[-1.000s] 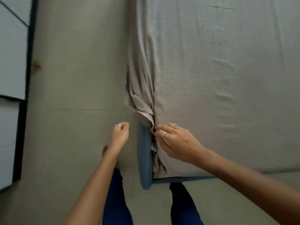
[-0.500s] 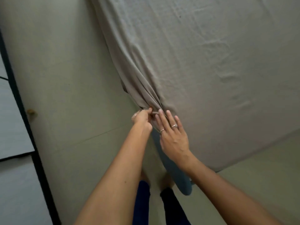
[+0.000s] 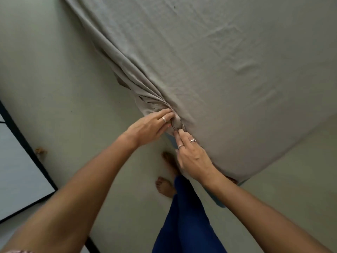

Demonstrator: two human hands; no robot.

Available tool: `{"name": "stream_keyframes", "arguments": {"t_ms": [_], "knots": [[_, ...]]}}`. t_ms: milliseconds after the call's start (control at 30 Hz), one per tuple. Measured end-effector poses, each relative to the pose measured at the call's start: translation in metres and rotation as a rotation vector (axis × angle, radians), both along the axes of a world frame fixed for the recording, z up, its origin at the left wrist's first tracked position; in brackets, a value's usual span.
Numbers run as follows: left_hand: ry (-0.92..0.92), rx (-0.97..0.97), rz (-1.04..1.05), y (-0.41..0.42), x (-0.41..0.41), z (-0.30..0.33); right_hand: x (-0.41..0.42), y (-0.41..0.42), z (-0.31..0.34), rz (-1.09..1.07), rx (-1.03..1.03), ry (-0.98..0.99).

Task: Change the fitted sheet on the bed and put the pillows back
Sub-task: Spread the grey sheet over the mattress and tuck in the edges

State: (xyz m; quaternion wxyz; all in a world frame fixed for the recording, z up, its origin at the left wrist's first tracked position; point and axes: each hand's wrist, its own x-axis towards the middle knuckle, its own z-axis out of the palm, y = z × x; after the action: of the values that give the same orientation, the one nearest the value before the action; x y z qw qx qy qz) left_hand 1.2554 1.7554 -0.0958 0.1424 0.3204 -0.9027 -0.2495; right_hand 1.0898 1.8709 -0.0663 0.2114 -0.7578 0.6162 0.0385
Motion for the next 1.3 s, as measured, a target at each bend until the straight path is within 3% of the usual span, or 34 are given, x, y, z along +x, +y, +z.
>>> {"name": "stream_keyframes", "arguments": {"t_ms": [133, 233, 400, 467, 533, 600, 667, 733, 800, 833, 900, 1033, 1167, 1300], "knots": [[-0.167, -0.235, -0.248, -0.023, 0.006, 0.0, 0.02, -0.032, 0.012, -0.298, 0.311, -0.135], [-0.347, -0.218, -0.28, -0.041, -0.014, -0.003, 0.023, -0.077, 0.011, -0.557, 0.628, -0.268], [-0.673, -0.078, -0.393, -0.053, -0.036, 0.001, 0.02, -0.101, 0.001, -0.634, 0.892, -0.377], [-0.641, 0.044, -0.349, -0.059, -0.041, 0.008, 0.019, -0.096, 0.005, -0.629, 0.845, -0.367], [-0.414, 0.162, -0.313, -0.064, -0.028, 0.016, 0.023, -0.085, 0.016, -0.617, 0.717, -0.351], [-0.065, 0.143, -0.057, -0.06, -0.003, 0.015, 0.031, -0.063, 0.033, -0.562, 0.473, -0.351], [-0.005, 0.165, 0.449, -0.045, 0.016, 0.019, 0.042, -0.043, 0.041, -0.406, 0.171, -0.242], [-0.044, 0.54, 1.076, -0.043, 0.025, 0.018, 0.054, -0.039, 0.031, -0.137, 0.083, -0.022], [0.044, 1.168, 1.541, -0.054, 0.027, 0.007, 0.061, -0.051, 0.01, 0.148, 0.141, 0.199], [0.144, 1.457, 1.626, -0.061, 0.027, 0.0, 0.062, -0.062, -0.001, 0.238, 0.163, 0.273], [0.313, 1.815, 1.585, -0.069, 0.025, -0.009, 0.059, -0.083, -0.022, 0.311, 0.139, 0.375], [0.694, 2.069, 1.366, -0.088, 0.003, 0.003, 0.051, -0.099, -0.035, 0.308, -0.087, 0.315], [0.55, 2.0, 1.526, -0.106, -0.002, 0.001, 0.05, -0.095, -0.028, 0.254, -0.143, 0.192], [0.603, 1.684, 1.803, -0.112, 0.007, -0.021, 0.053, -0.101, -0.011, 0.145, -0.087, 0.065]]}}
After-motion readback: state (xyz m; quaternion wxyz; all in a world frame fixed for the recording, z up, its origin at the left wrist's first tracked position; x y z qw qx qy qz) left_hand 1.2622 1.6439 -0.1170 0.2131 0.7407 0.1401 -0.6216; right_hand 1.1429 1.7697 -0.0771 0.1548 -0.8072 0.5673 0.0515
